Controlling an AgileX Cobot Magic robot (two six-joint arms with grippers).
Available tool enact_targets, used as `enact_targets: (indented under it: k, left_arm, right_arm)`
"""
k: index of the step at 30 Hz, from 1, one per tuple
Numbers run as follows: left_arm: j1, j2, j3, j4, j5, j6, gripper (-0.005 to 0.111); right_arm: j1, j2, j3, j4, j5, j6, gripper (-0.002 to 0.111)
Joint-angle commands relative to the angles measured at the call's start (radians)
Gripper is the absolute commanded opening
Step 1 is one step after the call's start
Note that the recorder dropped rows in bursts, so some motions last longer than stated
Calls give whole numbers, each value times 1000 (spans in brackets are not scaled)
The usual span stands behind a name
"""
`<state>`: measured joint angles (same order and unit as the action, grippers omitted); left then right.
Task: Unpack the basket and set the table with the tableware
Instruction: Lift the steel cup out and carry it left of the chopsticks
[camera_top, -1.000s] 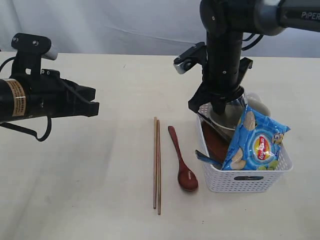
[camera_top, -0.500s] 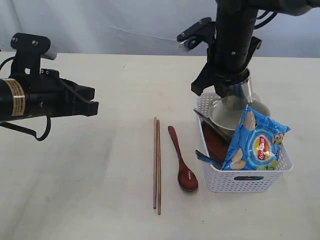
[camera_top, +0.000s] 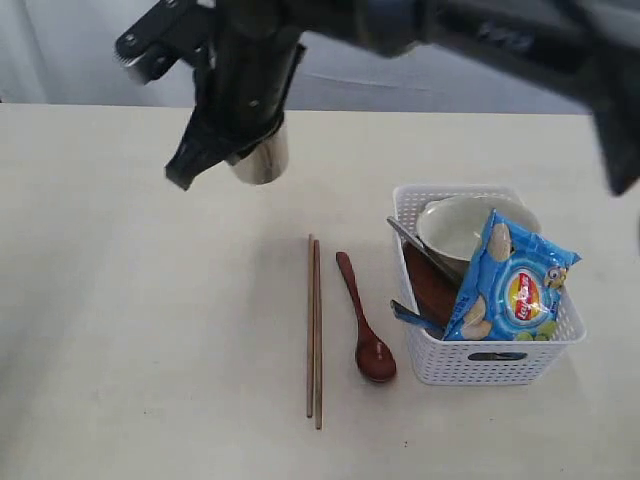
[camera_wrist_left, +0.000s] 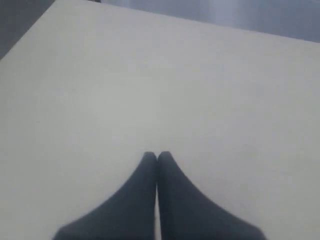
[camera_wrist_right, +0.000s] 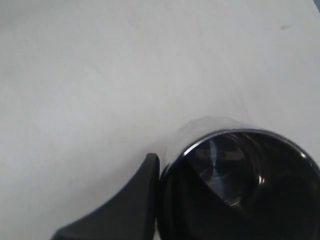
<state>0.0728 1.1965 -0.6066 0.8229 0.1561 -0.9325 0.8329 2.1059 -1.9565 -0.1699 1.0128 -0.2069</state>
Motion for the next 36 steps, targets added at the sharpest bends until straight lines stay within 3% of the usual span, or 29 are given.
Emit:
enact_targets:
  k: [1,5,9,36]
  left_arm:
    - [5,-8,5,-9,8,-10,0]
    - [5,-8,5,-9,8,-10,0]
    - [5,-8,5,-9,4,-10,0]
    - [5,-8,5,-9,-21,-16,0]
  right_arm:
    - [37,181,-150,1,-111,4,0]
    - [37,341,-317,5,-113,4,0]
    - [37,393,-373,5,-64,4,0]
    - [37,423,-374,17,-8,2,0]
